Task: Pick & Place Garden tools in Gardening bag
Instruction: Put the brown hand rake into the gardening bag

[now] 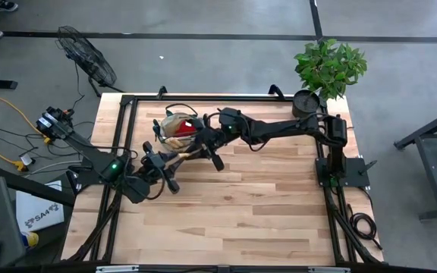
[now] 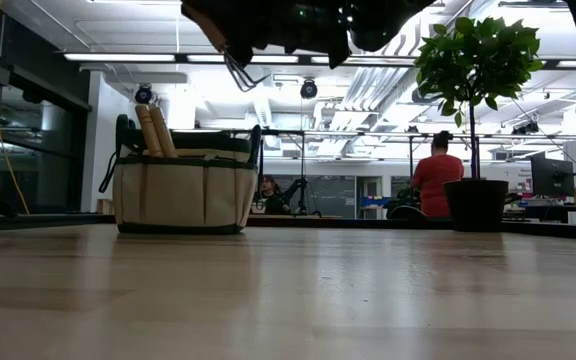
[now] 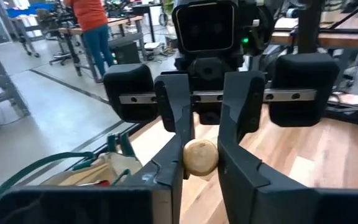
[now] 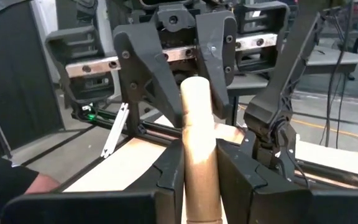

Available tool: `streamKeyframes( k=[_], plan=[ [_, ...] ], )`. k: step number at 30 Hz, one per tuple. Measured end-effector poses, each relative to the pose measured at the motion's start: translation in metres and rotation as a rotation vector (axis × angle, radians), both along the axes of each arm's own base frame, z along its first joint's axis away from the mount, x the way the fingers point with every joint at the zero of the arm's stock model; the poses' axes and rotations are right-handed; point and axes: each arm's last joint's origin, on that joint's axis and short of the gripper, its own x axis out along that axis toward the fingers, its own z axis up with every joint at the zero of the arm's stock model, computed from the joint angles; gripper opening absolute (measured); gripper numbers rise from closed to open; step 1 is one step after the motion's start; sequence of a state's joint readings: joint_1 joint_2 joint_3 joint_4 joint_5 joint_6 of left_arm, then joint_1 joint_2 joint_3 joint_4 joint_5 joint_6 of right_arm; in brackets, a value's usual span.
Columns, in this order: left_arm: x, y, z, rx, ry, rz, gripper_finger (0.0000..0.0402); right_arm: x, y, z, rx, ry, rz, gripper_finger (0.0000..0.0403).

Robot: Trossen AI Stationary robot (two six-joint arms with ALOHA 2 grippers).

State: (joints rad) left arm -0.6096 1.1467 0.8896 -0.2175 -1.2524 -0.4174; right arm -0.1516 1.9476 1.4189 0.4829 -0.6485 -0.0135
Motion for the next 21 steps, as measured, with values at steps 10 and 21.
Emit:
streamKeyframes(
  k=[10,21],
  plan=[
    [0.0,0.0,0.0,-0.001,0.009,-0.012,0.0067,0.0,0.0,-0.001,0.012,0.011,0.004,0.0058],
    [0.0,0.001,-0.002,0.032,0.03,0.005,0.0063,-0.003,-0.011,-0.002,0.147,0.111,-0.027,0.0224]
  ],
)
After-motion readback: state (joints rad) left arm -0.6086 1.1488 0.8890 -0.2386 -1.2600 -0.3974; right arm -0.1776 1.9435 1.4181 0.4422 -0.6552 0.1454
